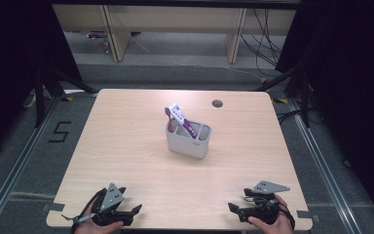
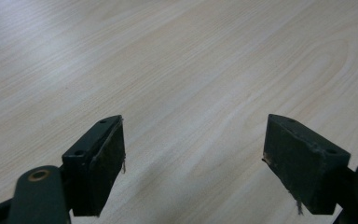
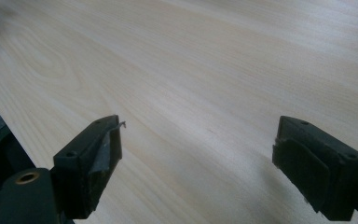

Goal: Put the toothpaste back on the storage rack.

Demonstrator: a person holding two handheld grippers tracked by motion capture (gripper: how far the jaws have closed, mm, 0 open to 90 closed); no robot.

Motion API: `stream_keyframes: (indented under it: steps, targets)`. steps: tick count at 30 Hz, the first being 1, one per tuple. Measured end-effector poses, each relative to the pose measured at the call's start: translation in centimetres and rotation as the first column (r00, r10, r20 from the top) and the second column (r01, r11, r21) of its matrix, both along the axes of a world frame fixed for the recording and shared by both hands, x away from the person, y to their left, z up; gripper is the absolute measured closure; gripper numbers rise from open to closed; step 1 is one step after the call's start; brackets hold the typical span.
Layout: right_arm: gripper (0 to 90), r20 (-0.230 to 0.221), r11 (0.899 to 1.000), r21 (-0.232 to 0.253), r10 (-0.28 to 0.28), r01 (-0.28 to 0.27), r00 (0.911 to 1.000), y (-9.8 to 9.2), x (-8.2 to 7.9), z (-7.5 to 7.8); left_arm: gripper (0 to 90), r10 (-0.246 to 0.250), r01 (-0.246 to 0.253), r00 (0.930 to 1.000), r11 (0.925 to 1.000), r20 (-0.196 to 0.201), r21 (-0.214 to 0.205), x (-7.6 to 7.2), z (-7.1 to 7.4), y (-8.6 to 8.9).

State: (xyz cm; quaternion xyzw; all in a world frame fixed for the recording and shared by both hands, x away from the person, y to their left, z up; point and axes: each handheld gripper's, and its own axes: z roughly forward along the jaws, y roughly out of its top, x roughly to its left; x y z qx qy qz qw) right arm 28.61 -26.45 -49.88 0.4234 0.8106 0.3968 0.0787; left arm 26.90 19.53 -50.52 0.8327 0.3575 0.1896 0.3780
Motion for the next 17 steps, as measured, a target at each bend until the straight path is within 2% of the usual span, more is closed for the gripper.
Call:
stream_keyframes:
  steps: [2, 4, 5, 7, 8, 12, 14, 15, 17]
  targets:
    - [15.9, 0.005, 1.0, -0.003, -0.006, 0.006, 1.0, 0.02, -0.05, 0.03, 20.0, -0.001, 0.001, 1.0, 0.9997, -0.001, 0.025, 0.06, 0.09, 0.15]
    - [15.9, -0.006, 1.0, -0.004, -0.015, 0.015, 0.9999, 0.11, -0.11, 0.06, 20.0, 0.0, 0.0, 1.0, 0.9999, -0.003, 0.013, 0.02, 0.05, 0.08]
    - [16.0, -0.03, 0.999, 0.011, -0.03, 0.031, 0.9991, 0.31, -0.32, 0.12, 20.0, 0.002, -0.002, 1.0, 0.9999, -0.004, 0.013, 0.01, 0.04, 0.07]
    - [16.0, 0.01, 1.0, -0.007, -0.002, 0.002, 0.9999, 0.18, 0.01, -0.05, 20.0, 0.002, -0.002, 1.0, 0.9999, -0.004, 0.014, 0.01, 0.03, 0.06]
    - [15.9, -0.003, 1.0, -0.007, -0.013, 0.013, 0.9999, 0.27, -0.03, -0.01, 20.0, 0.002, -0.002, 1.0, 0.9999, -0.004, 0.014, 0.01, 0.02, 0.06]
    - [16.0, 0.017, 1.0, -0.011, -0.009, 0.009, 0.9998, 0.2, -0.02, 0.14, 20.0, 0.004, -0.004, 1.0, 0.9997, -0.003, 0.023, 0.02, 0.05, 0.15]
    - [15.9, -0.009, 1.0, 0.009, -0.017, 0.017, 0.9998, 0.35, -0.13, 0.15, 20.0, 0.004, -0.004, 1.0, 0.9997, 0.0, 0.023, 0.05, 0.03, 0.17]
    - [15.9, 0.01, 1.0, -0.001, -0.009, 0.009, 0.9999, 0.24, -0.02, 0.13, 20.0, 0.004, -0.004, 1.0, 0.9997, -0.004, 0.024, 0.01, 0.03, 0.16]
    - [15.9, 0.011, 1.0, -0.003, -0.009, 0.009, 0.9999, 0.25, 0.0, 0.15, 20.0, 0.004, -0.004, 1.0, 0.9999, -0.006, 0.014, -0.02, 0.0, 0.1]
